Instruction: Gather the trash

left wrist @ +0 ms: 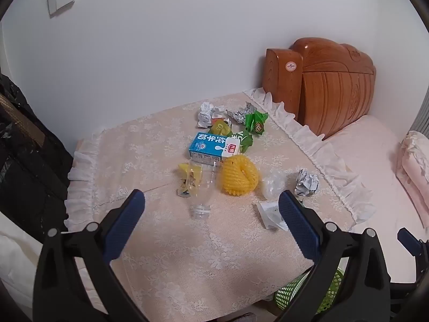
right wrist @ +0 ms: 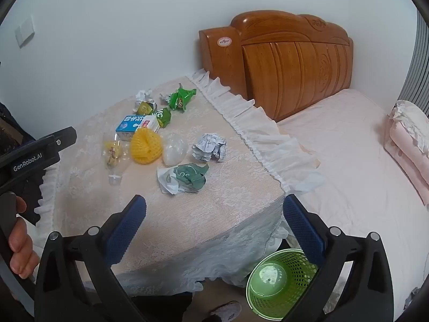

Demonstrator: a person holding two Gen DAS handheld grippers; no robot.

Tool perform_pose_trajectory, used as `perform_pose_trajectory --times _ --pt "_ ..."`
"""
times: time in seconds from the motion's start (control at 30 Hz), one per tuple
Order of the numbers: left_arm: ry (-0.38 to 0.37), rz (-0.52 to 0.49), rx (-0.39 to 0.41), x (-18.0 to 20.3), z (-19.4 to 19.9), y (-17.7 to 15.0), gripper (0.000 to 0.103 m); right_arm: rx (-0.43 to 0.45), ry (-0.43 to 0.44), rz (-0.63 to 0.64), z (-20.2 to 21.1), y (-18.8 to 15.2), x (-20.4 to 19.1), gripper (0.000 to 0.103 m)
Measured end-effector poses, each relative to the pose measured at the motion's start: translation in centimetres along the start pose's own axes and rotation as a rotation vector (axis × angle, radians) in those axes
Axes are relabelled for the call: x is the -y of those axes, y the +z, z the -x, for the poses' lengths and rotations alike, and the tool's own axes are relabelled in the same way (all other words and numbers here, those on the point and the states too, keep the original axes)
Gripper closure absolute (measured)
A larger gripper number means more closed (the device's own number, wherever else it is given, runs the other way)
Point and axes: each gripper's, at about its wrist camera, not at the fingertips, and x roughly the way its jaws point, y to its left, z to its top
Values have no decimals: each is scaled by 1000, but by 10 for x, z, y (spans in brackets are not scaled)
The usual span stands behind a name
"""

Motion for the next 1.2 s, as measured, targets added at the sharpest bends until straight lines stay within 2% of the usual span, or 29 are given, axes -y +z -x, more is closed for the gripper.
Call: perform_pose_trajectory --times 0.37,0.57,0.6,1.2 --pt "10 1 -7 2 2 0 8 -1 4 1 0 3 0 2" --pt "15 11 -12 -3 0 -1 8 2 9 1 -2 -7 -1 2" --pt "15 11 -13 -3 0 -1 8 -2 8 8 -1 0 -3 2" --pt "11 20 -19 -3 -1 -8 8 -13 10 2 -3 0 -4 2"
